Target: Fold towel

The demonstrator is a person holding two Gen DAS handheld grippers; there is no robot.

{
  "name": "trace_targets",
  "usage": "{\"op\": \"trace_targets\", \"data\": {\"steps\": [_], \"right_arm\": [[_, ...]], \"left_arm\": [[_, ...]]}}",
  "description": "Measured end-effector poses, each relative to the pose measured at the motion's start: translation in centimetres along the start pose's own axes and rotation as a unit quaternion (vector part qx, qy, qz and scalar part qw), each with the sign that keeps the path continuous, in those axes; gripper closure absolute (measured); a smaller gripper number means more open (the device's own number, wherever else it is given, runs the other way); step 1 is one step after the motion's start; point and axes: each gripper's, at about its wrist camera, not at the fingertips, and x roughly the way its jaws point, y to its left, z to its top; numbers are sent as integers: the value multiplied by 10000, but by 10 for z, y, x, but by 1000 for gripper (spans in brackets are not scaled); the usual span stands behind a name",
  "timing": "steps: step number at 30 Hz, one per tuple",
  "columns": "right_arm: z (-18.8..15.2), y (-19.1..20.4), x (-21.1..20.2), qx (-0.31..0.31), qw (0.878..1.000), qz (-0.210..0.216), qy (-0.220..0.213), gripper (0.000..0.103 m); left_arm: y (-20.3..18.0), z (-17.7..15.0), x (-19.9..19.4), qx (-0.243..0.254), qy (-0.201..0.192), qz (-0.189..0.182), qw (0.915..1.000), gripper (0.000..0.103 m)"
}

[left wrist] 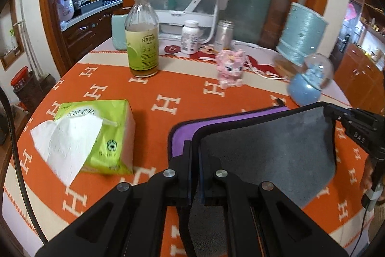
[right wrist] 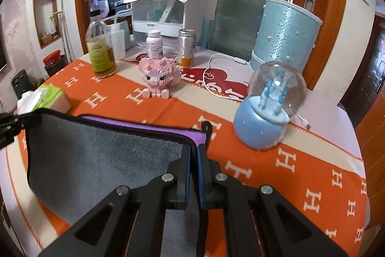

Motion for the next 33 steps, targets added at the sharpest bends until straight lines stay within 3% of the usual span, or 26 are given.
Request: {"op": "trace_targets", "data": {"steps": [11, 19, 22, 24, 26, 27, 29, 31, 33], "right_arm": [[11, 9, 62, 32, 9989, -359, 295, 98], [15, 9, 85, 110, 9978, -405, 520, 97], [16, 9, 91, 219, 9962, -384, 747, 90], [16, 9, 87, 276, 9966, -399, 667, 83], [17, 10, 82, 255, 9972, -440, 554, 73], [17, 11, 78, 234, 9973, -482, 504, 66], [19, 12, 71, 217, 9974, -521, 436, 59], [20, 12, 63, 247, 9976, -517, 383, 56], [21, 12, 56, 301, 9975, -519, 383, 55]], "left_arm": [[7, 13, 65, -366, 354, 424, 9978, 101], [5, 17, 84, -410, 407, 616, 9964, 100], [5, 16, 92, -444, 532, 717, 9950, 98], [4, 16, 94, -430, 593, 808, 9940, 90], [3, 16, 94, -395, 616, 889, 9933, 63], [2, 15, 92, -390, 598, 928, 9931, 55], [1, 15, 88, -383, 601, 968, 9928, 20], [0, 16, 83, -409, 561, 925, 9933, 13], [-1, 17, 77, -456, 531, 856, 9939, 13]]}}
